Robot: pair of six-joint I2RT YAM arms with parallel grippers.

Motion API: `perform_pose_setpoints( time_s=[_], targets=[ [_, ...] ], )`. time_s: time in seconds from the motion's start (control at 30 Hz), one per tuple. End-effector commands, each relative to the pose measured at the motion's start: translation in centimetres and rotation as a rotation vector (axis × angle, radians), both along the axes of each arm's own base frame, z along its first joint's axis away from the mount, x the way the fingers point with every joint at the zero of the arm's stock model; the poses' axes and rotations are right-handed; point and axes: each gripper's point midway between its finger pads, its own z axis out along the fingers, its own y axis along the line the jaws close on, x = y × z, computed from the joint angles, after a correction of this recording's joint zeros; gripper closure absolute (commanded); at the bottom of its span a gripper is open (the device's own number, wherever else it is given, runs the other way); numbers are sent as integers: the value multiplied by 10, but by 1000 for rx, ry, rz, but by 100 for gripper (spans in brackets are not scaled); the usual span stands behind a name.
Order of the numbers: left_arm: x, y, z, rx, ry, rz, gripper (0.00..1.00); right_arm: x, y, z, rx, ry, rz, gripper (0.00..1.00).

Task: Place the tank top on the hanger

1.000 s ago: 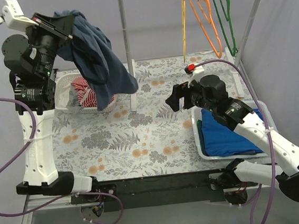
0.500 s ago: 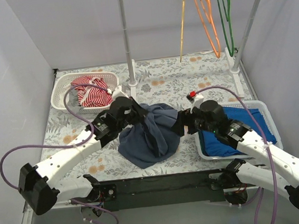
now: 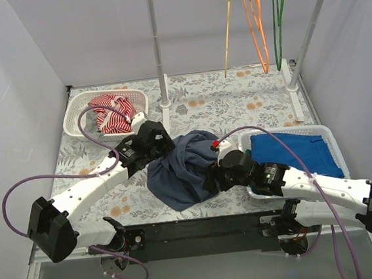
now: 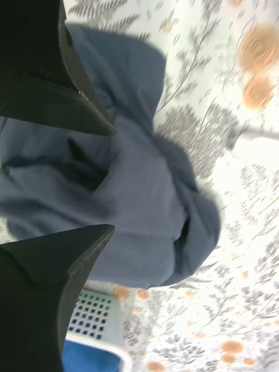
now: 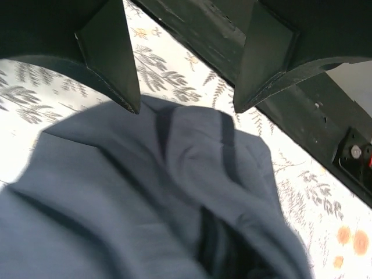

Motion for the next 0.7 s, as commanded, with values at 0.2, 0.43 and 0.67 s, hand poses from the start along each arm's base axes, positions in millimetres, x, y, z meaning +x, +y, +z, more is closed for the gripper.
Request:
perform_pose_setpoints(
  time_s=[0.2, 0.43, 0.67],
  targets=[
    [-7, 47, -13, -12, 64, 8, 41, 26, 46, 1, -158, -183, 2, 26],
    [-19, 32, -30, -57, 120, -97, 43, 28, 54, -4, -186, -186, 35, 68],
    [-29, 25, -49, -74, 166, -149, 53, 51, 20, 39, -156, -260, -90, 99]
  ],
)
